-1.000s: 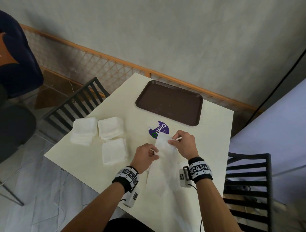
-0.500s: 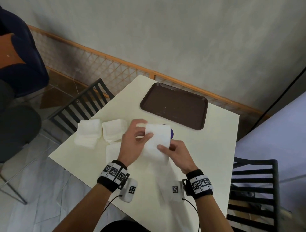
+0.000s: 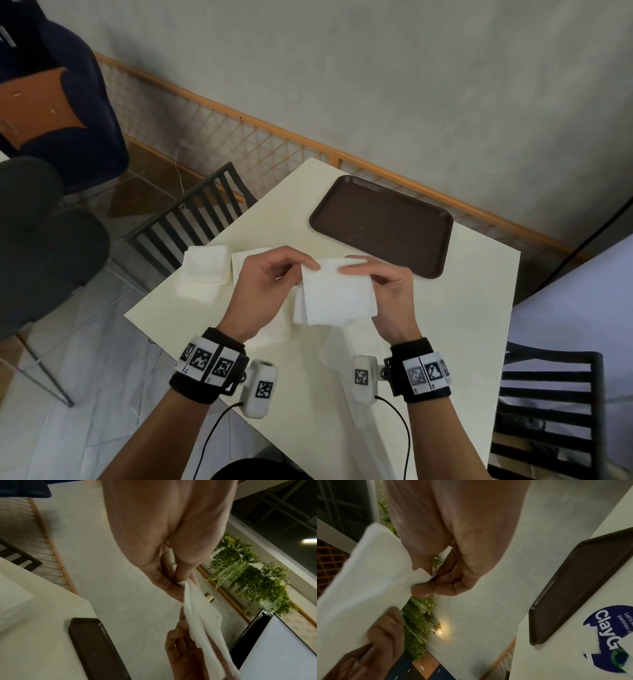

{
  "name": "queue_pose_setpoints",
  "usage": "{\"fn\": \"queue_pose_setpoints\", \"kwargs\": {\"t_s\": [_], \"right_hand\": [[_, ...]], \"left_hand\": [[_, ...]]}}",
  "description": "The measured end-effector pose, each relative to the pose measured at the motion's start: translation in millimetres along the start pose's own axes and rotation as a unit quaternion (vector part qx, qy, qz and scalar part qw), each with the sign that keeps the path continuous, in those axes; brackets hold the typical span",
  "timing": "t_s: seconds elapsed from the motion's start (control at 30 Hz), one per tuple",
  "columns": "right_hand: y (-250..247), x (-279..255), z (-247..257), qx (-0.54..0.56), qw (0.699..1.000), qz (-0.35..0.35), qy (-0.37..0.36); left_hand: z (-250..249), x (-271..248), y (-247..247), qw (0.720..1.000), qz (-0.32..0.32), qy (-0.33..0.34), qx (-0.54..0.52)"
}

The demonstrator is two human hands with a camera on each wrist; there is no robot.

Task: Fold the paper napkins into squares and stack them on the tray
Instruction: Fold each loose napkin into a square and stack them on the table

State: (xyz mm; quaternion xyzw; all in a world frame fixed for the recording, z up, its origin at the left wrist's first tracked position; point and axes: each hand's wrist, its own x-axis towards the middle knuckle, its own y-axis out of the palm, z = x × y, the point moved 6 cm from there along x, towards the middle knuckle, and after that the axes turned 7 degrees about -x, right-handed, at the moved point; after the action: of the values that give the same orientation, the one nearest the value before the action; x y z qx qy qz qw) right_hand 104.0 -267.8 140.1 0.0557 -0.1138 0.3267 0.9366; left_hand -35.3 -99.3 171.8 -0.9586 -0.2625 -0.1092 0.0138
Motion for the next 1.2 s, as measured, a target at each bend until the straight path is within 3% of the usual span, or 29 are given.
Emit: {"fn": "queue_pose_setpoints", "kwargs": {"t_s": [0.23, 0.5, 0.6, 0.67, 0.7, 0.77, 0.83, 1.03, 1.2], "right_hand": [[10.3, 0.7, 11.4, -0.042, 0.998, 0.048, -0.021], [13.7, -7.4, 27.5, -0.091, 0.986, 0.115, -0.080], [7.7, -10.7, 38.5, -0.054, 0.991, 0.089, -0.086], [14.2, -12.8, 42.7, -0.134, 0.987, 0.032, -0.088], [23.8, -14.8, 44.1, -0.225, 0.970, 0.015, -0.096], [50.8, -21.6, 43.3, -0.422, 0.897, 0.020, -0.130], [69.7, -26.5, 37.9, -0.504, 0.847, 0.016, -0.168], [68.9, -18.4, 33.1, -0.431, 0.887, -0.033, -0.165], [41.6, -12.2, 14.9, -0.368, 0.925, -0.081, -0.052]], "left_hand": [[-5.5, -6.5, -6.3, 0.996, -0.020, -0.024, -0.079], [-9.6, -14.4, -13.5, 0.999, -0.035, -0.029, -0.028], [-15.6, -20.6, -14.2, 0.998, -0.023, 0.023, 0.058], [-22.9, -26.6, -7.8, 0.994, 0.005, 0.057, 0.095], [-26.2, -28.8, -3.3, 0.991, 0.024, 0.074, 0.111], [-30.3, -30.9, 4.0, 0.983, 0.048, 0.101, 0.147], [-31.5, -31.1, 2.0, 0.981, 0.027, 0.108, 0.160], [-28.8, -38.2, -27.6, 0.983, -0.135, 0.068, 0.106], [21.2, -30.6, -67.1, 0.976, -0.208, -0.044, 0.039]]}}
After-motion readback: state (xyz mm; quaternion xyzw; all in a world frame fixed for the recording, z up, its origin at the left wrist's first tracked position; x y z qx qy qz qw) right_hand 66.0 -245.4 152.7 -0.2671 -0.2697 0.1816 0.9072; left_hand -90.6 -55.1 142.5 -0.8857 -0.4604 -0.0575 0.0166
